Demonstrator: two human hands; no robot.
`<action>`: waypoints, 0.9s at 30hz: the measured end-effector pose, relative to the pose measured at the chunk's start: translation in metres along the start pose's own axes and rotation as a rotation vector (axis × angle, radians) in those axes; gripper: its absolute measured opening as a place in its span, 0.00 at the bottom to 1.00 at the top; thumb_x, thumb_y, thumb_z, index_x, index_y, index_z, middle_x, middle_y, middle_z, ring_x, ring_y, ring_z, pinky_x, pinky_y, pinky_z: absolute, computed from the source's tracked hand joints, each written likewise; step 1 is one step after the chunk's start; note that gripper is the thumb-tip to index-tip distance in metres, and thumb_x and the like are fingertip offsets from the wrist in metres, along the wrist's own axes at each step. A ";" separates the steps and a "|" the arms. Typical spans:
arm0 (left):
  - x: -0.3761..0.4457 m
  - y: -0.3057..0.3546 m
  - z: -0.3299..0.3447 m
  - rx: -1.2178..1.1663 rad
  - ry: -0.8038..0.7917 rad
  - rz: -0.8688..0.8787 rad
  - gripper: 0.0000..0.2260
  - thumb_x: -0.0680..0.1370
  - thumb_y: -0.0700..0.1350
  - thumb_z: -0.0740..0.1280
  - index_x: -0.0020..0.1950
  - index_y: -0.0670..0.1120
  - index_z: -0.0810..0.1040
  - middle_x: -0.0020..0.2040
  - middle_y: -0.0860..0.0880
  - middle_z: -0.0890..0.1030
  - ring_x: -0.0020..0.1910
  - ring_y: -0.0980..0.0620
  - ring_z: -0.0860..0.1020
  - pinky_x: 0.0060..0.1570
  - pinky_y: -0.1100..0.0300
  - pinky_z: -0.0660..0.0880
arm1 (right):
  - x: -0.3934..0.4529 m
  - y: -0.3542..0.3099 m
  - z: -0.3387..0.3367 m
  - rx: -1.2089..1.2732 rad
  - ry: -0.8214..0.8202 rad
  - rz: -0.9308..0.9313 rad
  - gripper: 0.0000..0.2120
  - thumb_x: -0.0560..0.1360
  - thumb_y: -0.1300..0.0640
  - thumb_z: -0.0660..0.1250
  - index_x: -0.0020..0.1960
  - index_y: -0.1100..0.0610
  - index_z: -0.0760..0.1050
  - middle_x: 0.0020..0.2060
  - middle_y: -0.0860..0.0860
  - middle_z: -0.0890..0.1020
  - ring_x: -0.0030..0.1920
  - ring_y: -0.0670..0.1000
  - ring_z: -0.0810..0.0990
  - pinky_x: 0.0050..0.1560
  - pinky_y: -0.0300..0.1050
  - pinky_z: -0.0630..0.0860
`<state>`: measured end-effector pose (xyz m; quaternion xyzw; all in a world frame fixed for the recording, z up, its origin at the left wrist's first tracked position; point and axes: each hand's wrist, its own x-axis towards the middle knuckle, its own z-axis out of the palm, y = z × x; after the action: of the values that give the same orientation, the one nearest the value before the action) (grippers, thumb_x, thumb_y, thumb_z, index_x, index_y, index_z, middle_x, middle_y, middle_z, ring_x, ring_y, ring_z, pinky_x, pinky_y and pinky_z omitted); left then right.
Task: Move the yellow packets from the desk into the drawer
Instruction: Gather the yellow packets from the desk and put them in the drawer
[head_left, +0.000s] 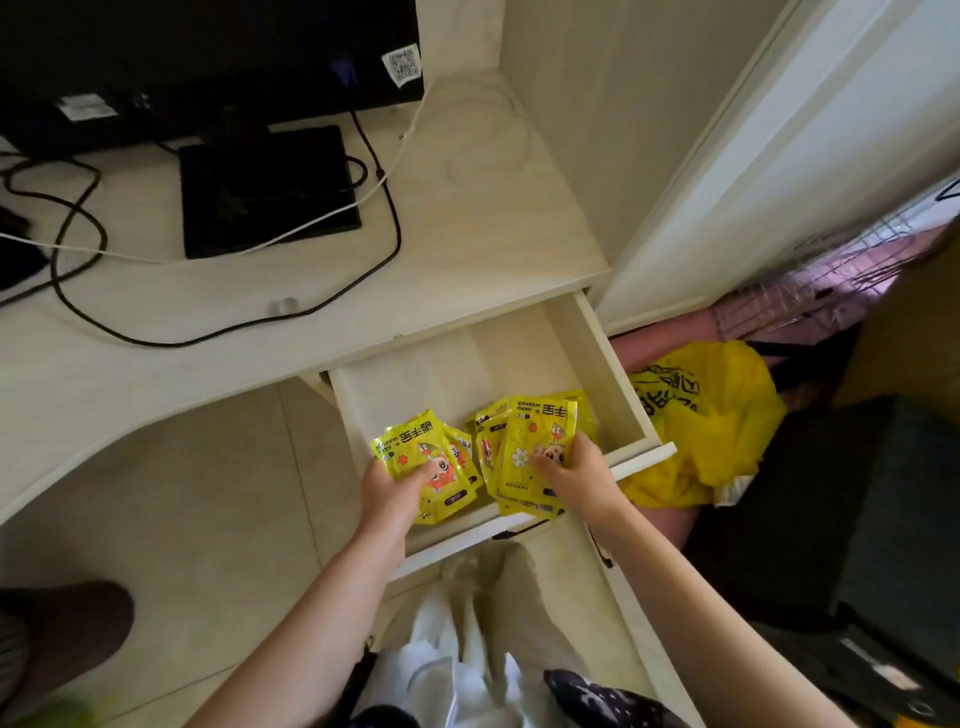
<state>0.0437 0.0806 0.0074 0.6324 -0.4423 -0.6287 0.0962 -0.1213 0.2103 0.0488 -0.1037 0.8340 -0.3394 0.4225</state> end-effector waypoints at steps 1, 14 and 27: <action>0.003 0.002 0.003 -0.003 0.014 -0.018 0.18 0.66 0.49 0.77 0.53 0.50 0.78 0.49 0.48 0.84 0.49 0.47 0.82 0.52 0.43 0.79 | 0.010 -0.003 0.001 -0.027 -0.015 0.014 0.13 0.73 0.50 0.67 0.56 0.52 0.72 0.50 0.50 0.82 0.52 0.54 0.81 0.55 0.56 0.78; 0.095 0.002 0.037 -0.185 0.247 -0.227 0.10 0.70 0.41 0.76 0.46 0.47 0.76 0.45 0.46 0.80 0.41 0.48 0.77 0.46 0.51 0.76 | 0.138 -0.021 0.042 -0.218 -0.204 0.079 0.19 0.78 0.55 0.64 0.66 0.61 0.66 0.57 0.57 0.78 0.52 0.55 0.79 0.41 0.43 0.76; 0.152 -0.008 0.050 -0.121 0.251 -0.206 0.11 0.73 0.42 0.73 0.54 0.47 0.79 0.47 0.48 0.83 0.48 0.46 0.81 0.54 0.49 0.77 | 0.212 -0.017 0.072 -0.175 -0.235 0.122 0.11 0.76 0.61 0.63 0.57 0.63 0.72 0.40 0.53 0.76 0.34 0.48 0.72 0.32 0.40 0.69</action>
<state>-0.0246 0.0040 -0.1152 0.7408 -0.3210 -0.5770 0.1235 -0.1993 0.0652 -0.1045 -0.1283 0.8100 -0.2249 0.5263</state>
